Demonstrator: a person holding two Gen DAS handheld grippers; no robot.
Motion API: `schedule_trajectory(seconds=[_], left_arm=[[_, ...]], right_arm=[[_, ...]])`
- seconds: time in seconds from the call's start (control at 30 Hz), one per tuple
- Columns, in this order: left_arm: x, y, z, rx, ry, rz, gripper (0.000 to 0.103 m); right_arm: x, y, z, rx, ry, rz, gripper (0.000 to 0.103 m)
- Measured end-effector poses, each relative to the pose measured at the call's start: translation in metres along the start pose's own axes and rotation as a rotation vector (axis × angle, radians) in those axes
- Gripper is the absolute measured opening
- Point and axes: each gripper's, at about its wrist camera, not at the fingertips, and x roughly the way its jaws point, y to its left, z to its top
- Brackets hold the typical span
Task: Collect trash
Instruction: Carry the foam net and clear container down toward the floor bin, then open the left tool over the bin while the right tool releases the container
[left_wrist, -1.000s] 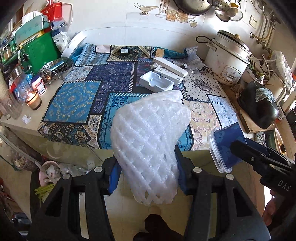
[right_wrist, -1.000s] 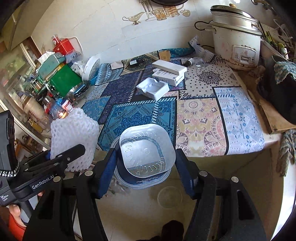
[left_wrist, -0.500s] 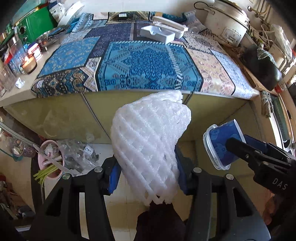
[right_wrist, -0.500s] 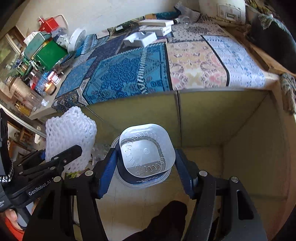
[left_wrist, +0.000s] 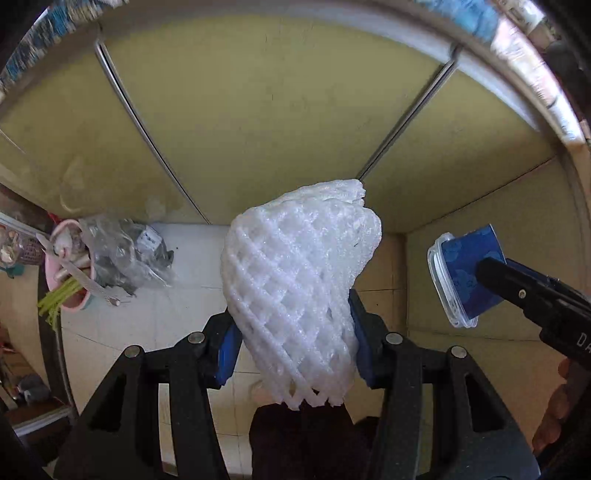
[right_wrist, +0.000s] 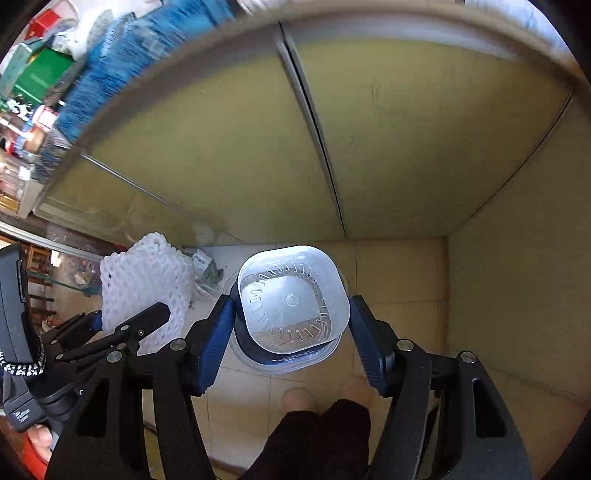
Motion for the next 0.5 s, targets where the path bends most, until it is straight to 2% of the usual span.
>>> schedule_trajectory(seconds=[0.17, 0.27, 0.5], left_arm=[[0.086, 0.009, -0.006, -0.039, 0.050, -0.002, 0.051], [0.142, 0.015, -0.012, -0.044, 0.087, 0.006, 0.051], [0.274, 0.039, -0.030, -0.101, 0.195, -0.007, 0.051]], right_arm=[[0.074, -0.033, -0.008, 0.026, 0.059, -0.009, 0.059], [0.115, -0.048, -0.013, 0.050, 0.090, 0.031, 0.059], [0.209, -0.065, -0.027, -0.006, 0.126, 0.013, 0.059]])
